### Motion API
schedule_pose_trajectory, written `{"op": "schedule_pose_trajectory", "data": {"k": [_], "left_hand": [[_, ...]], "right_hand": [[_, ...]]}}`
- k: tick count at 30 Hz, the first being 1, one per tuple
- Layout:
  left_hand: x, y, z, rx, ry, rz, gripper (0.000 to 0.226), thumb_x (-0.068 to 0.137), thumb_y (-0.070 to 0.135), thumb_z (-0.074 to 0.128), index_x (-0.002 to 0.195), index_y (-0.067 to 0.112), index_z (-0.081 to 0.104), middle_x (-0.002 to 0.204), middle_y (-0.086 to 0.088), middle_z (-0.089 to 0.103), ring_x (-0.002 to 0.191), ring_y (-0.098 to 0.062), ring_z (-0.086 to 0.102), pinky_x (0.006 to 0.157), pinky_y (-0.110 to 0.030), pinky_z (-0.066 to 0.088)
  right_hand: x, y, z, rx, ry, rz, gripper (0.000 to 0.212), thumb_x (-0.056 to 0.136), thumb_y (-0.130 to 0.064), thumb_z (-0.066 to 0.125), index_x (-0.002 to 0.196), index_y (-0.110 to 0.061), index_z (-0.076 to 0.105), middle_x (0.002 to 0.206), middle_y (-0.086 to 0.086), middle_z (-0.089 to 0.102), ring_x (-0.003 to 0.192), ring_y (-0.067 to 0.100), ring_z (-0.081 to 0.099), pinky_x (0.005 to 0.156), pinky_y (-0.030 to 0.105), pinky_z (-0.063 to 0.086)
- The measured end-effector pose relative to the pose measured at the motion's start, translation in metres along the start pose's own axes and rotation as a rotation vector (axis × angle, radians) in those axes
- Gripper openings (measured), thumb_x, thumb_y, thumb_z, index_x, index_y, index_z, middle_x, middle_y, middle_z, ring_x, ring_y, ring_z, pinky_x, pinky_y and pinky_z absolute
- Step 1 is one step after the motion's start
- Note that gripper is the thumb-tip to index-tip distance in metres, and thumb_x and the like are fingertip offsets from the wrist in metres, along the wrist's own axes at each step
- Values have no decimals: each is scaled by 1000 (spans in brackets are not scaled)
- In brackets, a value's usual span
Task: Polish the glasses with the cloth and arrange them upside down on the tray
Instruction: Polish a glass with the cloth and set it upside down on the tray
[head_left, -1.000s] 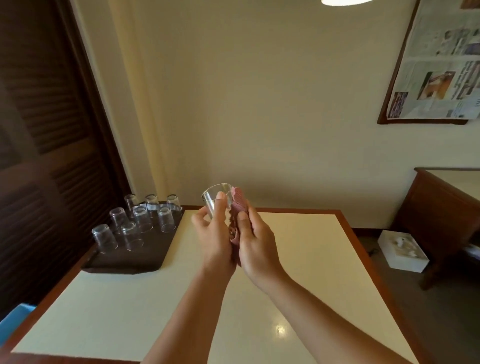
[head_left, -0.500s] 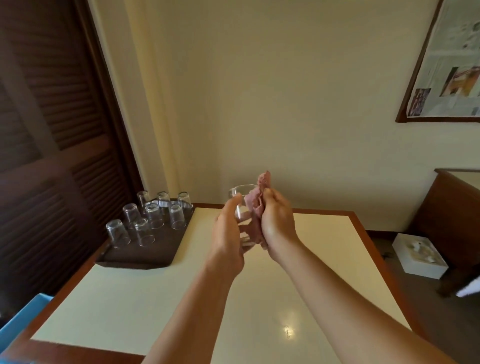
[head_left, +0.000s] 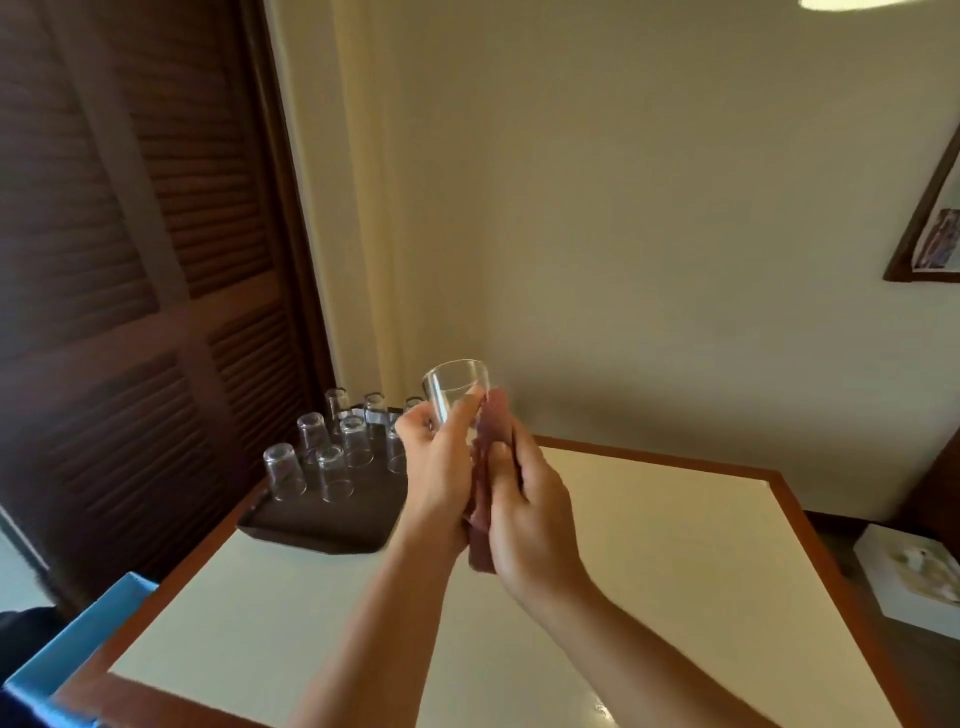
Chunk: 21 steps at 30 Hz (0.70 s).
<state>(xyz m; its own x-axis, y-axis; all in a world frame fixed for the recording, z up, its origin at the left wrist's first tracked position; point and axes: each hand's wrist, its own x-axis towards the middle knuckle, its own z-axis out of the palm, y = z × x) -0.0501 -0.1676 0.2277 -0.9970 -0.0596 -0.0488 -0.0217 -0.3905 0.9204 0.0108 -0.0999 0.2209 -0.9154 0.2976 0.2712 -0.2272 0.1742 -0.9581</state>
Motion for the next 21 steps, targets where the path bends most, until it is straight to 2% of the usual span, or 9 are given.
{"op": "schedule_pose_trajectory", "data": {"k": [2,4,6,8,9,11,14,17,21], "left_hand": [[7,1,-5,20,18,18,61,83,50,76,120,3,64,89,-11,69,72,-19,70,62,-33,55],[14,0,-10,59,-79,-24,25,97,36,65,89,15,77,72,-4,71,64,-15,69,59,-27,54],[18,1,-15,91,-246,-86,35,98,37,57,78,19,80,71,-5,73,66,-17,69,57,-23,52],[35,5,-26,68,-297,-146,36,90,48,63,92,18,82,91,-15,75,81,-22,73,67,-30,56],[45,7,-34,5,-287,-167,37,85,52,68,91,17,81,88,-15,70,76,-22,71,65,-30,56],[65,5,-48,-107,-230,-182,50,79,59,76,91,10,75,78,-9,67,61,-19,67,56,-27,55],[79,-1,-53,-213,-114,-162,74,69,62,87,114,7,68,114,-16,75,102,-31,74,97,-47,56],[98,-11,-60,-90,-18,-12,41,79,50,88,86,21,60,93,-22,68,86,-35,73,92,-50,58],[138,-16,-94,211,32,-54,59,71,62,89,105,23,61,107,-16,73,102,-36,74,93,-54,60]], "right_hand": [[10,1,7,32,-26,-21,33,110,-29,37,134,-34,60,106,-8,73,90,4,71,78,20,57],[44,1,16,87,89,54,32,109,-32,38,122,-25,66,103,0,75,90,15,72,80,30,57],[65,-3,22,16,170,95,32,107,-37,40,112,-23,68,101,2,75,91,21,72,82,39,58],[59,-3,36,-73,141,-22,29,108,-31,42,122,-34,67,112,-10,75,99,6,71,88,29,57],[54,1,43,-122,97,-77,31,108,-28,42,128,-41,63,117,-19,72,102,-3,68,90,21,55],[46,8,58,-115,22,-58,31,109,-31,40,123,-51,59,103,-19,74,88,-3,70,79,22,58],[63,13,72,167,107,312,34,109,-36,38,102,-34,71,78,0,75,64,17,70,51,29,53],[90,16,90,538,165,796,40,104,-24,38,95,-11,75,86,16,76,80,31,72,62,36,55],[105,48,121,466,232,952,39,103,-14,33,106,-5,71,95,22,69,84,37,66,60,38,56]]}}
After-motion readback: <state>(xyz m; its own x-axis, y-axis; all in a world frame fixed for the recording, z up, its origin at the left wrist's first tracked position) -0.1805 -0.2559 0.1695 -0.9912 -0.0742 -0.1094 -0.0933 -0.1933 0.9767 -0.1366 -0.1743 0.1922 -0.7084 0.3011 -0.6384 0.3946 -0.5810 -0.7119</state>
